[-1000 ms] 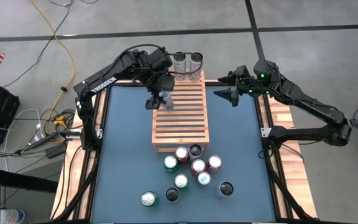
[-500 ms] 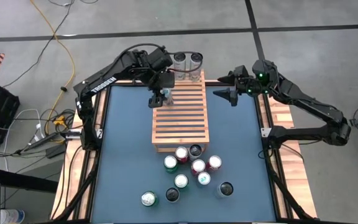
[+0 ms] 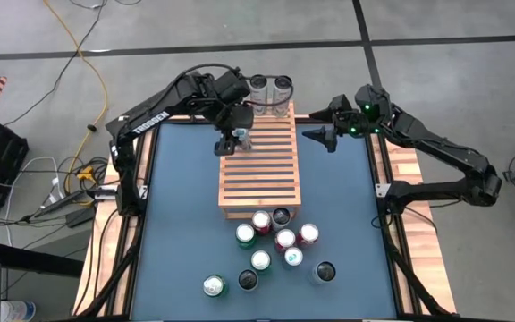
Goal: Place canned beverage on shelf
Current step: Put the left blue soda can on the shelf aligned with the other blue soda cans
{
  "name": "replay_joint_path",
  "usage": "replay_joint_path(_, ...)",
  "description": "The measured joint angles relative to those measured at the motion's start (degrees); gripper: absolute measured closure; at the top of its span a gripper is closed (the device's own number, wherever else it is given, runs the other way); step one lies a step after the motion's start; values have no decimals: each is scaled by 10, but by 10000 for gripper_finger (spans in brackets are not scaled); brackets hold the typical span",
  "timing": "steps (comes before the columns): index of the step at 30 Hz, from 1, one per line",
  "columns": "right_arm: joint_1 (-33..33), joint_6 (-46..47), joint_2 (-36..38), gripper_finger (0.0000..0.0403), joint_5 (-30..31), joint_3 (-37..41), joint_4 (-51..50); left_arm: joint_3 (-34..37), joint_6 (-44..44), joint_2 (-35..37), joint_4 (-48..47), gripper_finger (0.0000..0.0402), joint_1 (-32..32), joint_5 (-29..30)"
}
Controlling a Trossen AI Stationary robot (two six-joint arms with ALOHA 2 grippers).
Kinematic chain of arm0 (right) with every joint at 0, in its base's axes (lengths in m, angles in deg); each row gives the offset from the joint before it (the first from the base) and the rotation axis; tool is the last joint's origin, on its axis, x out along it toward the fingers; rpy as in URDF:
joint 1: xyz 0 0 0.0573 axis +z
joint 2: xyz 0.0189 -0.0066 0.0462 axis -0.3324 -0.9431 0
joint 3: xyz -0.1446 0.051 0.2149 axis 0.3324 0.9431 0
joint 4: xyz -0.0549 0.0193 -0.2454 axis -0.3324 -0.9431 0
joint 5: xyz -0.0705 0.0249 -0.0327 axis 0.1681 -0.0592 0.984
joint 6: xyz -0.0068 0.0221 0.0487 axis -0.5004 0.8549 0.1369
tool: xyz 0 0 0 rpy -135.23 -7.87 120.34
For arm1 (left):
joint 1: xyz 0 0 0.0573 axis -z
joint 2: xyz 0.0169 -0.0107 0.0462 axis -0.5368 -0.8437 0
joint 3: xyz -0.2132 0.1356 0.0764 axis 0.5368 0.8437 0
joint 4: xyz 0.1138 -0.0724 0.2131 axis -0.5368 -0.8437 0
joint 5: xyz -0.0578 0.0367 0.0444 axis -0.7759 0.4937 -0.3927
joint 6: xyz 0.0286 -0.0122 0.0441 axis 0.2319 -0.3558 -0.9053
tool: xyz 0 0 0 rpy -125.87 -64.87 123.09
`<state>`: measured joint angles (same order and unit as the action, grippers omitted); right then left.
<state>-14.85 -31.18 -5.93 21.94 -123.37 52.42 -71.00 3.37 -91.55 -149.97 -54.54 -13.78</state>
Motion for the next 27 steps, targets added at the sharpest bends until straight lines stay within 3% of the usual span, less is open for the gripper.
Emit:
replay_joint_path(5,0,-1,0,40,0,0,0,0,-7,-14,11,148,0,1)
replay_joint_path(10,0,-1,0,40,-1,0,1,0,-14,-24,27,115,0,47)
replay_joint_path(14,0,-1,0,40,-1,0,1,0,-15,-23,40,97,-3,50)
replay_joint_path(27,0,1,0,40,-1,0,2,0,-51,-23,49,92,-3,74)
